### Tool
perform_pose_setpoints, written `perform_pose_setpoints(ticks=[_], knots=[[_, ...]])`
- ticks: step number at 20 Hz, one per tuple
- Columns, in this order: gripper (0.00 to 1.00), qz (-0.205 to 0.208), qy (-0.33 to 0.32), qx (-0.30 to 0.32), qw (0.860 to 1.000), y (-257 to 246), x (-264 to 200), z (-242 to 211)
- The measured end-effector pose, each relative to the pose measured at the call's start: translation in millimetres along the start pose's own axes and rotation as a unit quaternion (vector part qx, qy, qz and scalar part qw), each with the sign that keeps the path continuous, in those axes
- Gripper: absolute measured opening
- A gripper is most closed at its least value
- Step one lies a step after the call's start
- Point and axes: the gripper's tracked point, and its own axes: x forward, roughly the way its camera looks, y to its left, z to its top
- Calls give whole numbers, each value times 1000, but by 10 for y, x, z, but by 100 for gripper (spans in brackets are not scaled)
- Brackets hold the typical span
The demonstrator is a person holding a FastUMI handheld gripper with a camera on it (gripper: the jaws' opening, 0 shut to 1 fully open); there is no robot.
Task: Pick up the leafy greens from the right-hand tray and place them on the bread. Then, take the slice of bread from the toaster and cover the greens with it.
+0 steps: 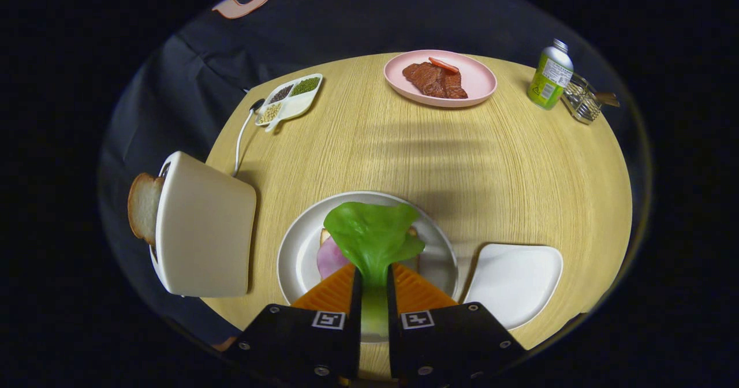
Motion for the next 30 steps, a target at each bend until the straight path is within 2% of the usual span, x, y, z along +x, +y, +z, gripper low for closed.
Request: perform_pose_setpoints(ticks=[4, 7, 13, 15, 19, 23, 26, 30], knots=[[30, -9, -3, -8, 1000, -9, 16, 15], [50, -14, -10, -8, 1000, -25, -19, 17], [78, -3, -43, -8, 999, 48, -286, 123], [85, 3, -57, -10, 998, 116, -431, 182], [90, 29, -88, -10, 996, 417, -851, 407], [96, 37, -113, -41, 992, 829, -1227, 683], [97, 46, -100, -49, 993, 1207, -1384, 774], [97, 59, -75, -70, 993, 1770, -1351, 840]])
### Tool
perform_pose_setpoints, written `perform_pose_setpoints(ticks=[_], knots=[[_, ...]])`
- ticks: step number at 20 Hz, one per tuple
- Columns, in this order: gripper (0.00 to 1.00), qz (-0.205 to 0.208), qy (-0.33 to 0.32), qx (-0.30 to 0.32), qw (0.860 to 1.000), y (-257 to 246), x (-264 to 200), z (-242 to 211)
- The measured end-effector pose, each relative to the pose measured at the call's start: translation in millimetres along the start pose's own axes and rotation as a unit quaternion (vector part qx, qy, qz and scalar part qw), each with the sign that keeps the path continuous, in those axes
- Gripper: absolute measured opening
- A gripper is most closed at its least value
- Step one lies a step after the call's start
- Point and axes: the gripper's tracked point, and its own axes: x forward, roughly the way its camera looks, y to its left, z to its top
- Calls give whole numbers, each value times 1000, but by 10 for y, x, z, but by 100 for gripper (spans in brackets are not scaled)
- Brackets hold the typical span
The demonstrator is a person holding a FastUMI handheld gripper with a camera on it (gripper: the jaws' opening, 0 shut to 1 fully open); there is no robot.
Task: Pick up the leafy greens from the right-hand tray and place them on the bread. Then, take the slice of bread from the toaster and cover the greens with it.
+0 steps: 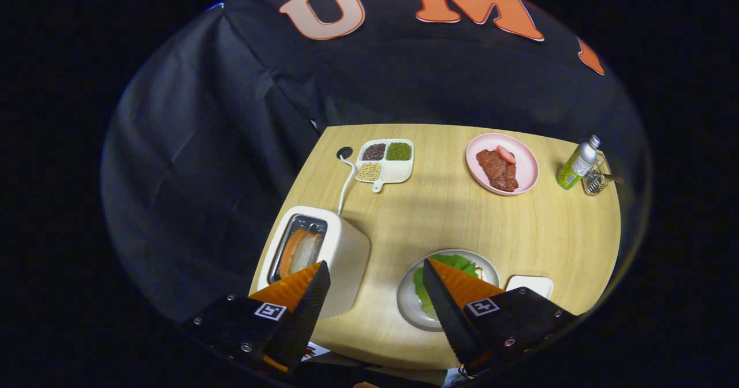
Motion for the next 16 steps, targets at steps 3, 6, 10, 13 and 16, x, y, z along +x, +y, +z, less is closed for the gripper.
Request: perform_pose_setpoints(ticks=[3, 6, 10, 13, 16], knots=[[97, 1, 24, -19, 1000, 321, 127, 63], [96, 3, 48, -26, 999, 574, 249, 33], [90, 3, 77, -46, 996, 843, 433, 41], [84, -14, 112, -58, 992, 914, 571, -103], [77, -52, 132, -56, 988, 796, 715, -134]])
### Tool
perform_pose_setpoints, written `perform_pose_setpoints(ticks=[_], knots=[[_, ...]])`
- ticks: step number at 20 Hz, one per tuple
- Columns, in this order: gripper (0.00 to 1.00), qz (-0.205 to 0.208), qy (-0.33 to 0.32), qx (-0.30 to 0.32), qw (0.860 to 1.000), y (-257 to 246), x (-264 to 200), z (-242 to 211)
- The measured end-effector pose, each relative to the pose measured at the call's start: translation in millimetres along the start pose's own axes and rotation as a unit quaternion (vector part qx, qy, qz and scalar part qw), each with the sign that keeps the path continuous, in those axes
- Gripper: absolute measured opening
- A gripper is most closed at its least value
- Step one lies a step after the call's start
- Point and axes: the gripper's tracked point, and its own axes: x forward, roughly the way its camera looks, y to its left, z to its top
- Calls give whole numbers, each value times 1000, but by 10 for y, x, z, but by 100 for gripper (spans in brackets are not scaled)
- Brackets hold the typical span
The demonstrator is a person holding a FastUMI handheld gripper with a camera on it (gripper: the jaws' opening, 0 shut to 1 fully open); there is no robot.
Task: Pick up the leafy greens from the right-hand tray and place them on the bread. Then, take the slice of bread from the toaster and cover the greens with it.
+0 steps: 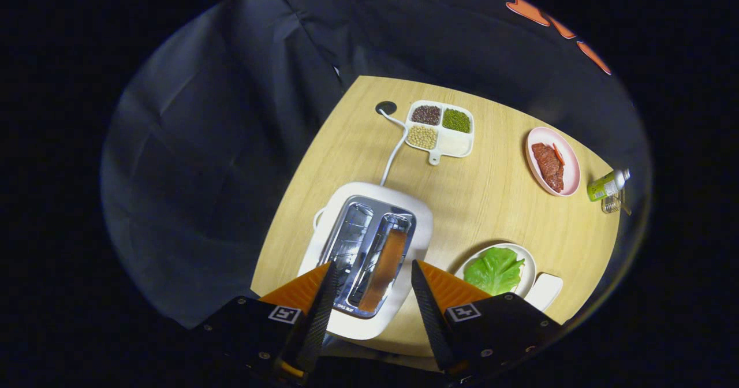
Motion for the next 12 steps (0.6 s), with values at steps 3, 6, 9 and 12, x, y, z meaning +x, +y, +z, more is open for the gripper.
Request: perform_pose_setpoints(ticks=[3, 6, 9, 12], knots=[[58, -13, 14, 17, 1000, 3, 102, -17], [30, -18, 16, 24, 999, 22, 143, -32], [16, -5, 4, 38, 999, 59, 149, -8], [10, 6, -18, 47, 999, 13, 78, 18]])
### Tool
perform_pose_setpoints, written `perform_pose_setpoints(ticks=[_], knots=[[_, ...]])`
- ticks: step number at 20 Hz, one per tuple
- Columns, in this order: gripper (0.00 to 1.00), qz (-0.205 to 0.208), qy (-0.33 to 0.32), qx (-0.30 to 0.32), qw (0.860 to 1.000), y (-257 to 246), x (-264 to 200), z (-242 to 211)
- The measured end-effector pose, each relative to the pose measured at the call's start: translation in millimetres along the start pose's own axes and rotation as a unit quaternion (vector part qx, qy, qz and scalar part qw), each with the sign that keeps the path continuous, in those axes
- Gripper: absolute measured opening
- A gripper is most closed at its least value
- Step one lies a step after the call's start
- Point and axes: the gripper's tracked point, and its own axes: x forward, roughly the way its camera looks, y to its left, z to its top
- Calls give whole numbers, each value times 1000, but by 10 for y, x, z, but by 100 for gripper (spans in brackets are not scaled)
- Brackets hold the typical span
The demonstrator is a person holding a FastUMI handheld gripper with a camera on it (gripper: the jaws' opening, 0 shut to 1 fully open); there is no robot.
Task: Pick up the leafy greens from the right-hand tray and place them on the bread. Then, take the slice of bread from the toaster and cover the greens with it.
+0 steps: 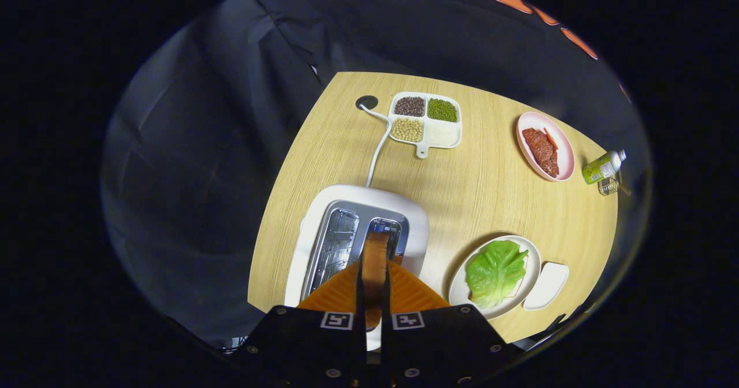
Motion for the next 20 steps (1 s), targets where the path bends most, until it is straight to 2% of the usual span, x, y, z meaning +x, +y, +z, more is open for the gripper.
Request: perform_pose_setpoints(ticks=[5, 10, 15, 20], knots=[[9, 48, -35, 37, 998, -94, -335, 113], [9, 108, -75, 74, 989, -278, -728, 226], [9, 137, -100, 122, 978, -739, -949, 233], [9, 150, -99, 160, 971, -1349, -901, 10]])
